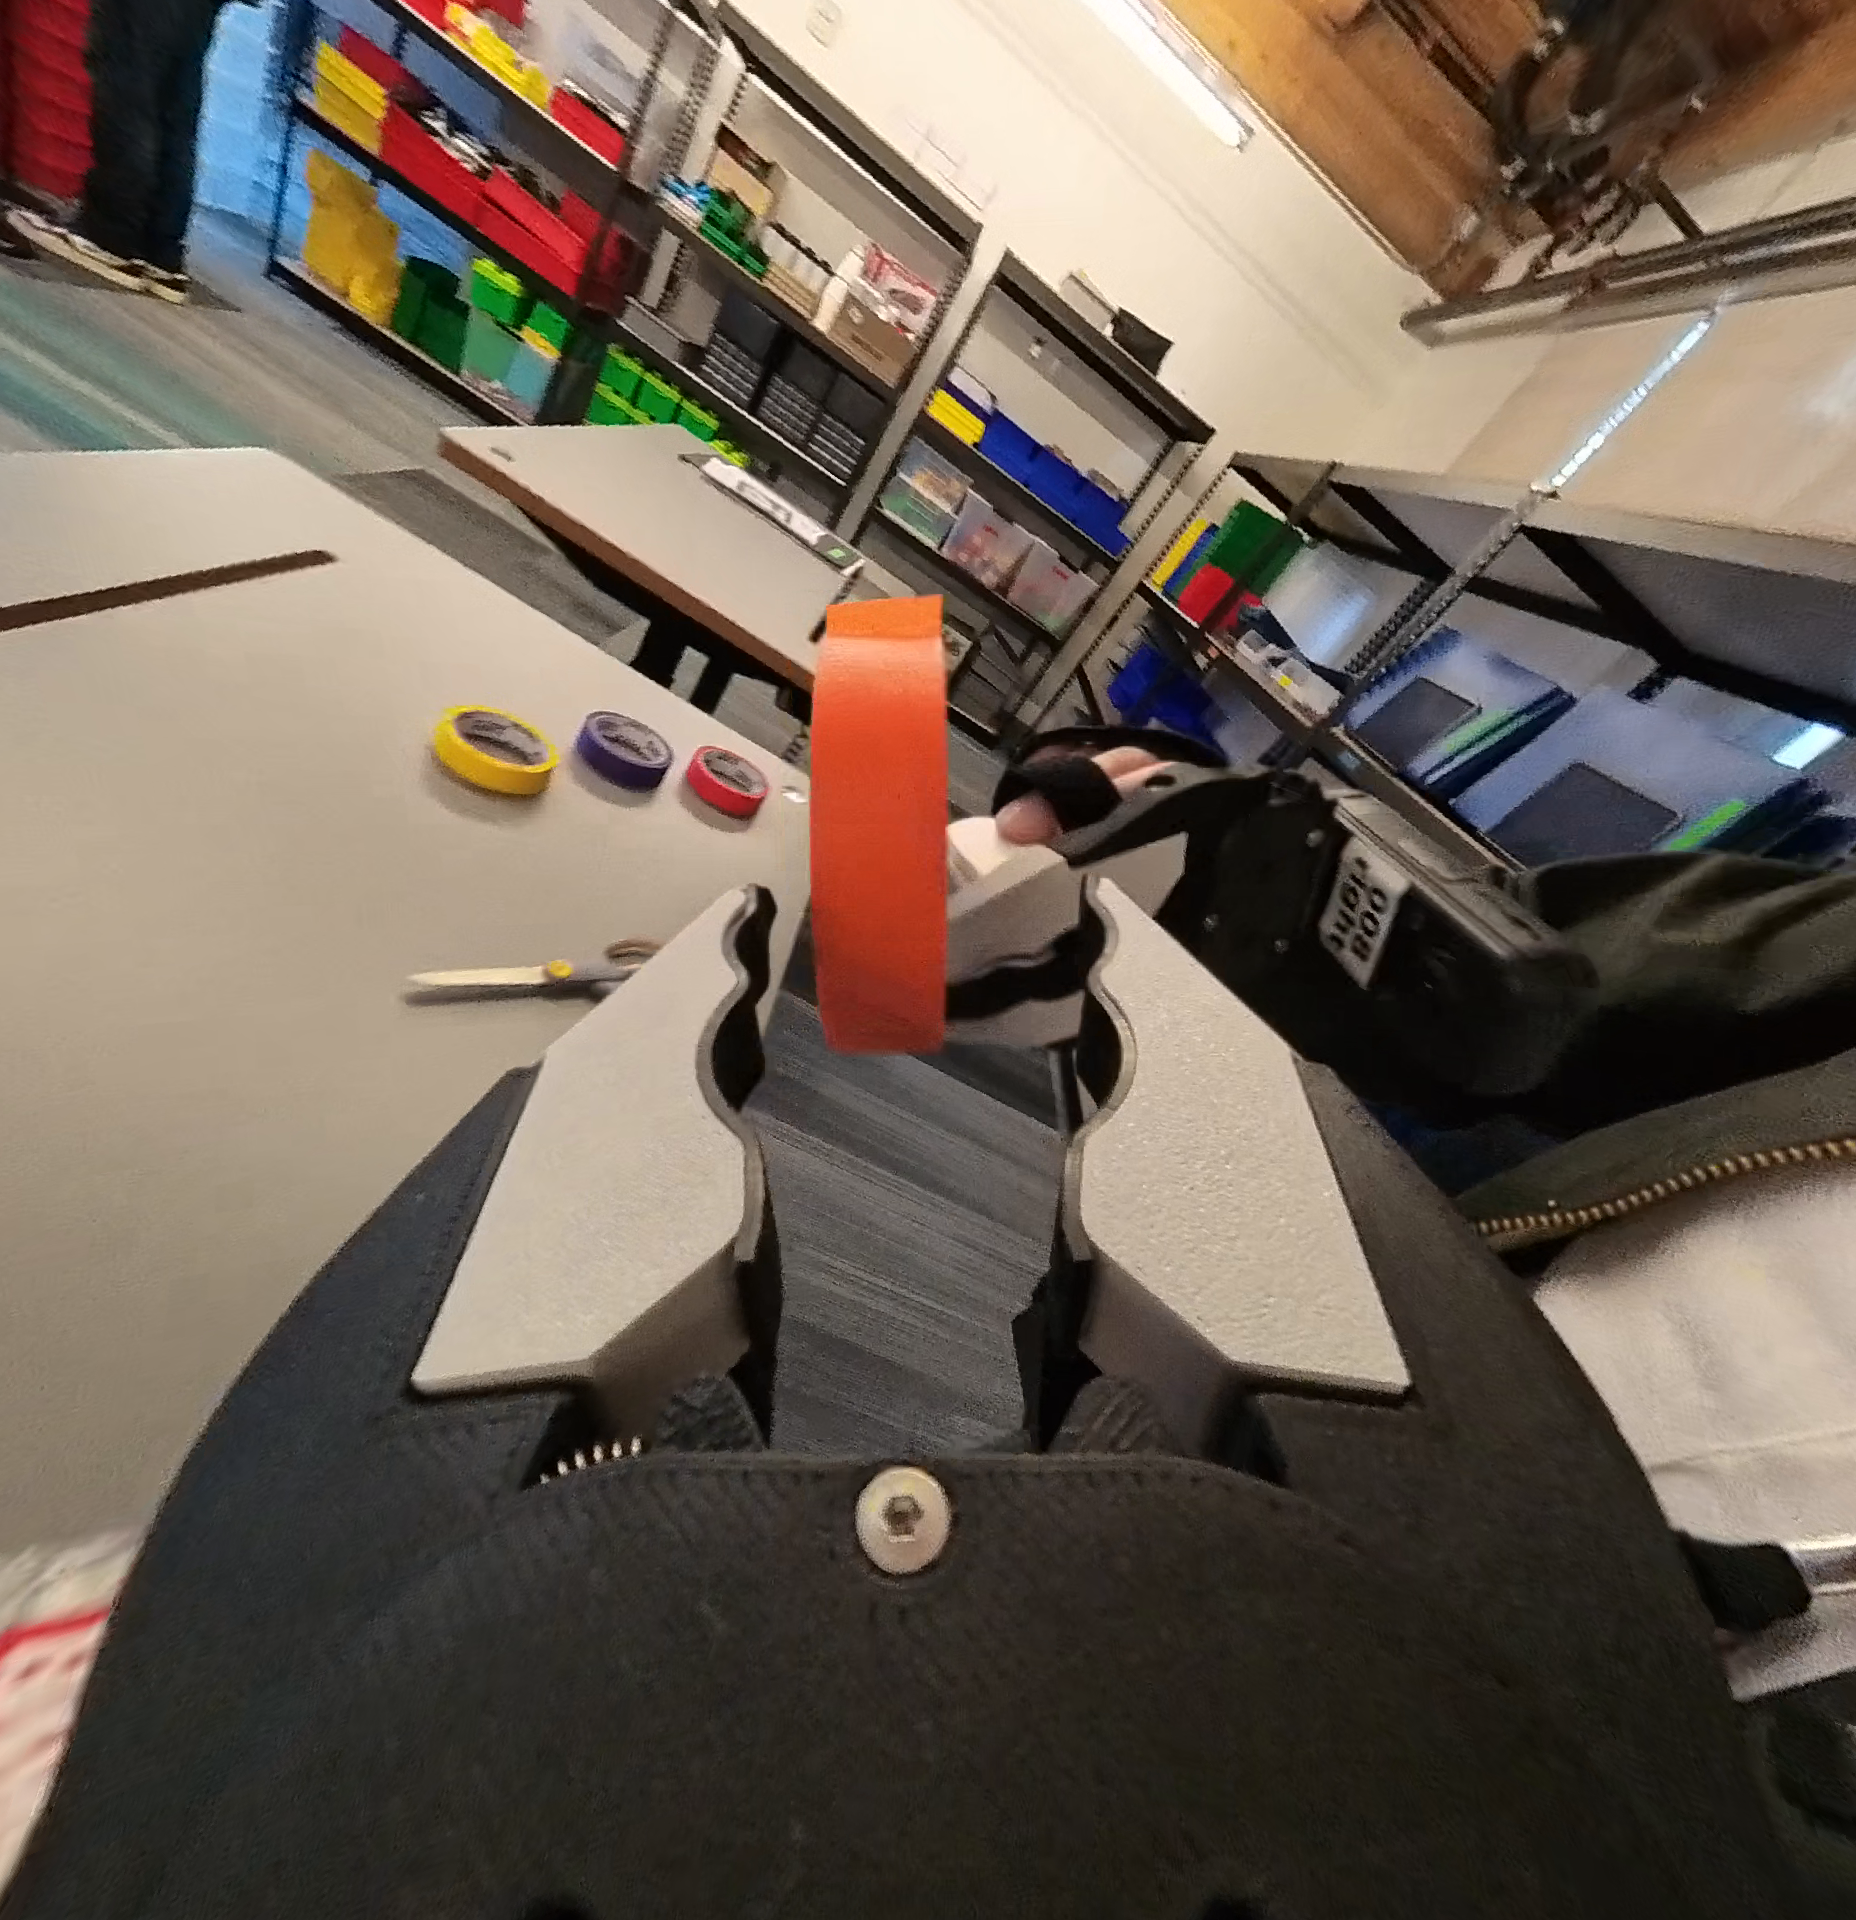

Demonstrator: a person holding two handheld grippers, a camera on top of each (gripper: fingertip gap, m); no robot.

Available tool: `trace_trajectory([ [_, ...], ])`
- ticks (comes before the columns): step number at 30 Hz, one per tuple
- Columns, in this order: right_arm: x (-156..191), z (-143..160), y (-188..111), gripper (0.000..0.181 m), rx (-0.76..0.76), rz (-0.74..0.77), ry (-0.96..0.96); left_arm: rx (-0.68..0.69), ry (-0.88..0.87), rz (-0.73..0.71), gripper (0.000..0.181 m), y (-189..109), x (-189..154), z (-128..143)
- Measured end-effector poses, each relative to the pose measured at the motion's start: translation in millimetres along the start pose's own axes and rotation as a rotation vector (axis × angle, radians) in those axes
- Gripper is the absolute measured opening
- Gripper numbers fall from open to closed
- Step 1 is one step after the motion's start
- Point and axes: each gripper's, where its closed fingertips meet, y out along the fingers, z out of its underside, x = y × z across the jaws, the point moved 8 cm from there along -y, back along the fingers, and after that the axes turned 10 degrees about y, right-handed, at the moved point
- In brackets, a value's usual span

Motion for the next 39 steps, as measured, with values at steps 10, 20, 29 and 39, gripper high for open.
trace_trajectory([
  [10, 20.6, 6.9, -154.4, 0.033, -0.108, 0.051, 0.412, -0.094, -0.097, 0.219, 0.026, 101.4, -98.7, 3.8],
  [20, -35.0, 40.1, -306.9, 0.067, -0.972, -0.325, 1.469, -0.349, -0.184, 0.797, 0.027, 143.2, -174.2, -58.2],
  [29, -41.0, -19.5, -283.1, 0.015, -1.356, -0.979, 1.350, -0.402, -0.181, 1.020, 0.027, 157.6, -204.0, -48.6],
  [39, -19.0, -36.8, -270.8, 0.009, -0.759, -0.395, 0.987, -0.190, 0.236, 0.255, 0.045, 72.6, -170.0, -57.5],
])
